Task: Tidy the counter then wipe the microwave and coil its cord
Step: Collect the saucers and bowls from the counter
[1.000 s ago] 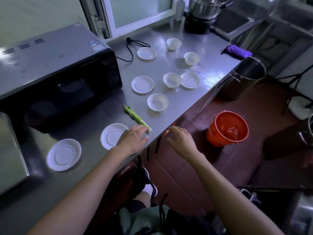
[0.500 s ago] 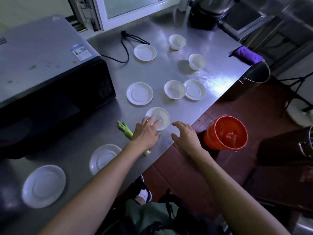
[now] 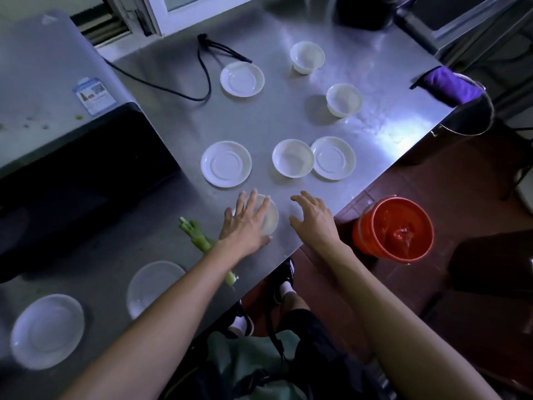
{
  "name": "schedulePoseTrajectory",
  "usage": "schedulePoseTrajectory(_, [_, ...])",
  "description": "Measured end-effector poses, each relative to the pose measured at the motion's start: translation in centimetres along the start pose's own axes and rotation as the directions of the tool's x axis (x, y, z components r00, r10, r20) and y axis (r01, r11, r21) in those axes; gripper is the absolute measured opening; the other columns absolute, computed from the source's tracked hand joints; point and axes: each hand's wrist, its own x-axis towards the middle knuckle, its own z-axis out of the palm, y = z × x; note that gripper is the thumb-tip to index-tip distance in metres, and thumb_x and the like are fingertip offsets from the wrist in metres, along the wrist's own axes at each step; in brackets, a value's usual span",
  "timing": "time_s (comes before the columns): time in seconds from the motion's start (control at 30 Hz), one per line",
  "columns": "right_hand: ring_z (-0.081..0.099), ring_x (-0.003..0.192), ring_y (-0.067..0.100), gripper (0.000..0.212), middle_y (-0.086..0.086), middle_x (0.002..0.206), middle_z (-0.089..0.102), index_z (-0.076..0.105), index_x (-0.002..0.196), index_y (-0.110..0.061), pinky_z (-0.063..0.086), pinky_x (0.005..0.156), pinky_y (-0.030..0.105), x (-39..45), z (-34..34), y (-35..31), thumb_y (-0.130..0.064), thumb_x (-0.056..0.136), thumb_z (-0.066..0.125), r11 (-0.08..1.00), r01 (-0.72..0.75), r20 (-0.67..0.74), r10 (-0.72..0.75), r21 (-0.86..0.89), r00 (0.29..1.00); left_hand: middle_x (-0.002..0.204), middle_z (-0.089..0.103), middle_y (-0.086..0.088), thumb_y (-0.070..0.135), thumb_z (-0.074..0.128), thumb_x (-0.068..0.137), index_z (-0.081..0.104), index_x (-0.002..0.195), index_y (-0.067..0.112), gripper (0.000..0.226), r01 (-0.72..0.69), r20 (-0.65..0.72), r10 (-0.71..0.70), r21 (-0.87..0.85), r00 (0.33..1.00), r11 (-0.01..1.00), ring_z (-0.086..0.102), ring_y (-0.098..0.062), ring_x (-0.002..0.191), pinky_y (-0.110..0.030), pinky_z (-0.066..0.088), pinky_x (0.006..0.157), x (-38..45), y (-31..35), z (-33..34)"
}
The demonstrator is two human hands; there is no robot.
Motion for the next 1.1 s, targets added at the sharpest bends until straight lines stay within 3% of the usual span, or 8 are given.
schedulePoseTrajectory(0.13, [0.037,0.137,0.030,0.051,0.002,0.154,0.039,0.047,0.141,-0.021,0.035,0.104,0.044,3.8,-1.2,1.0,-0.025,0.092,0.059,0.997,0.071,0.039,-0.071,-0.003,0.997,0.164,-0.013,-0.004,0.057,0.059,0.087,-0.004,0.156,0.032,0.096,0.067,0.011,-0.067,0.000,0.998,0.998,-0.009,-0.033,0.151,-0.056,0.023,0.113,1.2,0.9,-0.1])
schedulePoseTrajectory(0.37, [0.024,0.146,0.028,0.058,0.007,0.161,0.027,0.042,0.145,-0.023,0.028,0.109,0.046,10.2,-3.1,2.2,-0.022,0.090,0.061,0.976,0.203,0.055,-0.198,-0.085,0.979,0.152,0.017,-0.007,0.061,0.069,0.072,0.019,0.152,0.033,0.098,0.195,-0.040,-0.196,-0.030,0.980,0.980,0.018,-0.030,0.140,-0.054,0.039,0.102,3.4,2.0,-1.3])
schedulePoseTrajectory(0.7, [0.002,0.152,0.030,0.085,0.006,0.166,0.002,0.020,0.152,-0.032,0.018,0.115,0.051,17.0,-3.5,1.5,-0.060,0.084,0.062,0.918,0.322,0.194,-0.281,-0.231,0.940,0.155,0.015,-0.002,0.059,0.070,0.069,0.026,0.143,0.035,0.090,0.314,-0.107,-0.324,-0.107,0.940,0.943,0.023,-0.031,0.139,-0.055,0.045,0.096,3.3,2.5,-2.0])
schedulePoseTrajectory(1.1, [0.021,0.142,0.030,0.082,0.002,0.157,0.024,0.030,0.146,-0.033,0.029,0.105,0.049,16.5,-1.2,-1.7,-0.058,0.076,0.065,0.847,0.456,0.219,-0.407,-0.274,0.887,0.160,0.011,-0.005,0.059,0.070,0.073,0.020,0.154,0.032,0.099,0.468,-0.131,-0.502,-0.222,0.855,0.855,0.012,-0.031,0.147,-0.053,0.036,0.110,-1.6,0.5,-1.3])
